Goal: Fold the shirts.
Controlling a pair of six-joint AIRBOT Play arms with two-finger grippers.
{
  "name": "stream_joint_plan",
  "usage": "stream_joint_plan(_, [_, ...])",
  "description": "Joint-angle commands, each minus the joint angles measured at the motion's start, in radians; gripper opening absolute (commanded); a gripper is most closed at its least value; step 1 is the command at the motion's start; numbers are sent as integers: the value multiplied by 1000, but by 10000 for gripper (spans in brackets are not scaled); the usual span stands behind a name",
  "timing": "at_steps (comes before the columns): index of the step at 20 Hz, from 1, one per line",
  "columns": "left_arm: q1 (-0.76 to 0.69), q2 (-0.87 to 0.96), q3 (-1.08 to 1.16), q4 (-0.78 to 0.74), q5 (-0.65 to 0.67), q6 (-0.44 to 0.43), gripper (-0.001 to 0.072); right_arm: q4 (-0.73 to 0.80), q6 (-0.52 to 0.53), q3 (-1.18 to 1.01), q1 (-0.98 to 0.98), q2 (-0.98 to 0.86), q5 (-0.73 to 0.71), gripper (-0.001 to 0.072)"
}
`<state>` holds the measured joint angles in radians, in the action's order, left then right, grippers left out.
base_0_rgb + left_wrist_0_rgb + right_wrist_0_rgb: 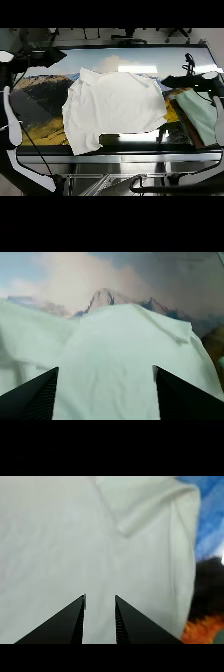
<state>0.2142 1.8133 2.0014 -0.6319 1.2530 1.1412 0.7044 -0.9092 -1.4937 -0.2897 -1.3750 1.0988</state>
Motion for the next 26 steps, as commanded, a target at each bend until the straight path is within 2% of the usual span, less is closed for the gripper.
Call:
stream_joint_plan(1, [93,-42,-48,-5,416,130,428,130,-95,89,-116,78,244,228])
stream_joint_plan(2, [94,-60,-112,-5,464,148,429,130,-94,135,-143,106,261,227])
stream_joint_plan(4, [97,-135,-307,-36,443,132,429,132,-92,247,-214,186,262,230])
stream_joint_plan(6, [98,-222,-530,-188,378,116,430,134,-82,336,-275,256,254,274])
stream_joint_plan(8, [109,-301,-744,-348,280,117,431,134,-66,406,-302,293,229,274])
stream_joint_plan(10, [135,-353,-911,-420,167,117,432,134,-63,446,-304,296,211,274])
stream_joint_plan(11, [154,-367,-974,-423,128,117,448,132,-63,460,-302,296,201,274])
stream_joint_plan(12, [178,-373,-1026,-416,103,117,609,130,-63,468,-300,294,196,274])
stream_joint_plan(16, [221,-366,-1143,-402,-8,115,626,129,-63,470,-294,294,195,274])
stream_joint_plan(20, [141,-261,-1148,-169,-87,-7,625,126,-64,470,-266,282,192,274])
stream_joint_plan(21, [115,-221,-1121,-136,-79,-15,588,126,-64,470,-261,277,194,274])
stream_joint_plan(24, [63,-127,-993,-126,28,-16,123,131,-64,470,-251,265,224,276])
stream_joint_plan(25, [56,-114,-953,-126,59,-15,14,138,-67,470,-251,263,230,294])
stream_joint_plan(26, [55,-113,-911,-129,75,-15,16,149,-72,470,-251,260,229,330])
